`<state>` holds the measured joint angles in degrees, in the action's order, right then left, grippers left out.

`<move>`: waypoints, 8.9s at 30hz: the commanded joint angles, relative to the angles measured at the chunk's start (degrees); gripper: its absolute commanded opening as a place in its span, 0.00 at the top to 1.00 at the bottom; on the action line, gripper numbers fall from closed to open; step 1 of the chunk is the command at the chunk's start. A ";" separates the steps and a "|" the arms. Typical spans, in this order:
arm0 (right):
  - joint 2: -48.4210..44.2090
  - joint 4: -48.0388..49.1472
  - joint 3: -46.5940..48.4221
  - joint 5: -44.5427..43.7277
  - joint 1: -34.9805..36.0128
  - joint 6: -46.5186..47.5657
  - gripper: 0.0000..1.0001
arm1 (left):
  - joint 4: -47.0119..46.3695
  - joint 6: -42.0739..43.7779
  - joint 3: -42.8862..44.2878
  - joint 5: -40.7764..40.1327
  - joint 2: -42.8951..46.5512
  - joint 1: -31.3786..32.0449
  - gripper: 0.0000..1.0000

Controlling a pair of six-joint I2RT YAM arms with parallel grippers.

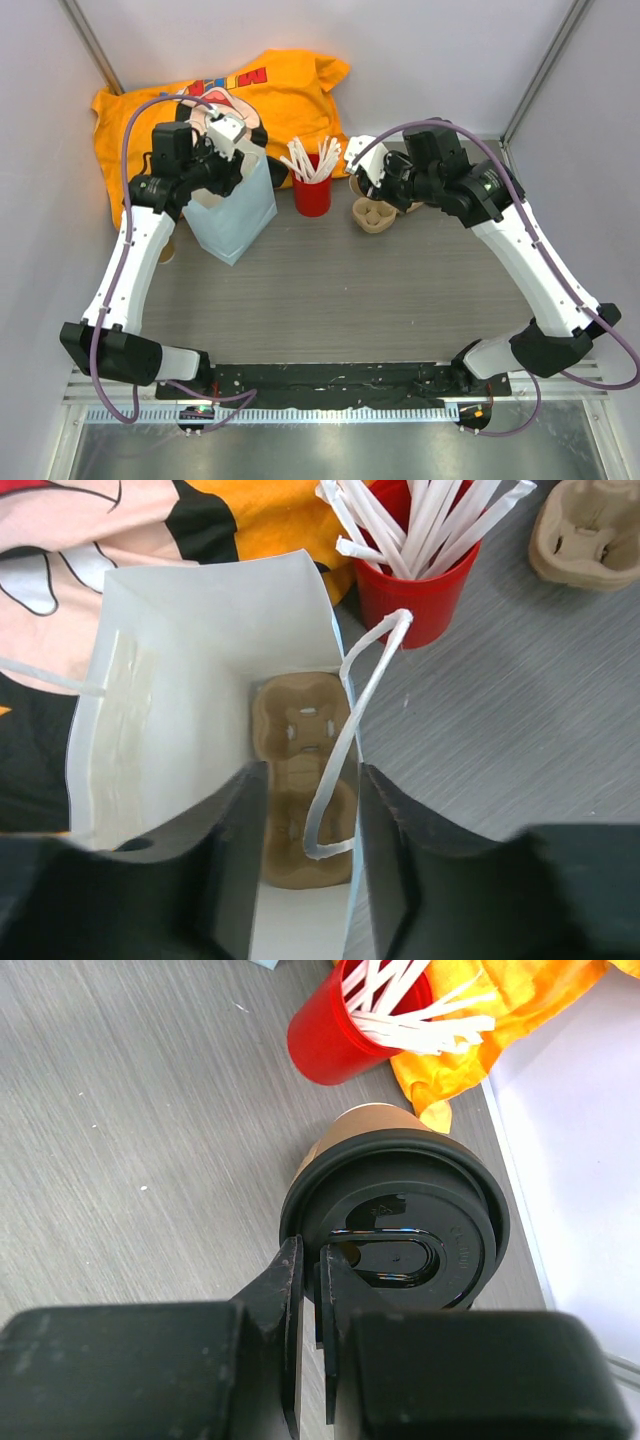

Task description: Pack the takeout coffee

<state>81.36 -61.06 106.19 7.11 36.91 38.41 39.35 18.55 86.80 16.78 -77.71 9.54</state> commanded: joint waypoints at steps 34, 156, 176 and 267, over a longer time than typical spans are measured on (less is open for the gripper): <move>-0.50 3.22 12.37 8.45 -2.71 -7.83 0.99 | 11.45 -8.88 -0.32 13.63 7.66 20.60 1.00; 29.99 5.77 8.33 0.09 13.46 -33.14 0.99 | -7.19 -20.04 -7.00 -2.89 5.99 4.35 0.80; 30.52 5.77 6.40 0.36 13.81 -32.52 0.99 | -8.06 -20.48 -7.09 -6.58 5.99 4.35 0.86; 38.34 1.99 7.27 -2.02 14.25 -30.42 0.99 | -7.98 -22.06 -3.84 -8.16 5.47 4.35 0.87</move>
<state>117.82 -55.70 113.97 5.26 50.70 7.22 32.93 -3.07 80.07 7.75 -73.34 14.11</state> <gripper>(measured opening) 0.112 0.127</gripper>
